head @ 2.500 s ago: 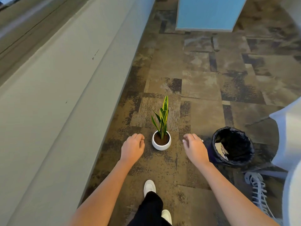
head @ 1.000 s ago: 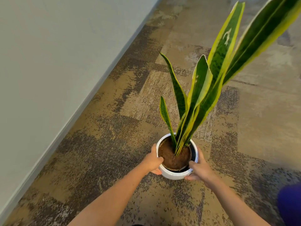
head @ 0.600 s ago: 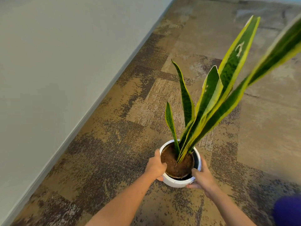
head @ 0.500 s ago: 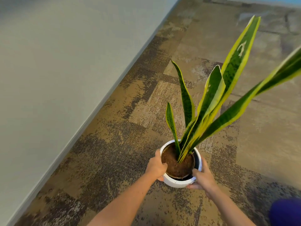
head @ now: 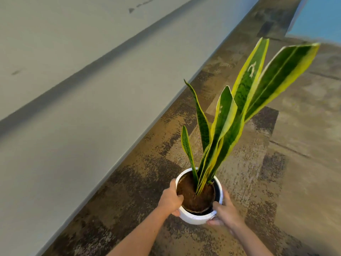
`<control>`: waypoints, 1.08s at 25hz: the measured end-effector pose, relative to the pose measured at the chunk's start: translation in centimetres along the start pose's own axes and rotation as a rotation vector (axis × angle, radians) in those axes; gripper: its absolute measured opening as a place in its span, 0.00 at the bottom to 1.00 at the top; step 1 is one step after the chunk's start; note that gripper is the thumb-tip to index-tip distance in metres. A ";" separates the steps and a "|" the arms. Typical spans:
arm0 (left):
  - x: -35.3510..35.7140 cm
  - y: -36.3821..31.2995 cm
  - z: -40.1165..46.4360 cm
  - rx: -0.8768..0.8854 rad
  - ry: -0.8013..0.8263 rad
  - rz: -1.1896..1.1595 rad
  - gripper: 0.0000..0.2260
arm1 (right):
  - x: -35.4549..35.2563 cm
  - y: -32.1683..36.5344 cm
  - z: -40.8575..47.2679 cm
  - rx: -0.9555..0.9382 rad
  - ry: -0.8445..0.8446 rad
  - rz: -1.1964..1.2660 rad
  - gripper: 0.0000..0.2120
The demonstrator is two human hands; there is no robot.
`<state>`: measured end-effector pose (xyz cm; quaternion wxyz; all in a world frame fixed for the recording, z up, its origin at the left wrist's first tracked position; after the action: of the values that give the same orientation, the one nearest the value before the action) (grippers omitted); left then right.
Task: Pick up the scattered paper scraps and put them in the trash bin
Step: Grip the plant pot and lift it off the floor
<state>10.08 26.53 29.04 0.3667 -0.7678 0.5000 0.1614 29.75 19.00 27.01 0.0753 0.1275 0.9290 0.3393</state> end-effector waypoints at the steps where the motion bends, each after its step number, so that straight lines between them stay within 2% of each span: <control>1: -0.8 0.6 0.3 0.001 -0.007 -0.004 0.30 | 1.0 0.4 0.3 -0.009 0.004 -0.009 0.35; 12: -6.4 13.9 9.7 -0.031 -0.039 -0.055 0.29 | 16.5 -1.7 9.6 -0.006 0.076 0.027 0.35; 20: -10.7 23.5 17.3 -0.026 -0.107 -0.062 0.27 | 28.2 -3.0 17.3 -0.033 0.140 0.063 0.36; 27: -13.1 29.0 21.2 -0.024 -0.217 -0.115 0.25 | 35.1 -3.0 21.4 -0.090 0.183 0.018 0.37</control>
<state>-19.00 43.69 11.04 0.4180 -0.7776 0.4106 0.2281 0.51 40.02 6.94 -0.0071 0.1009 0.9145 0.3918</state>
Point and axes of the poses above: each hand's wrist, its own z-axis towards the middle knuckle, its own x-axis out of the palm, y = z × x, the point moved 5 cm from there along z, towards the middle knuckle, and after that the axes turned 12 degrees about z, right-handed, at the moved point
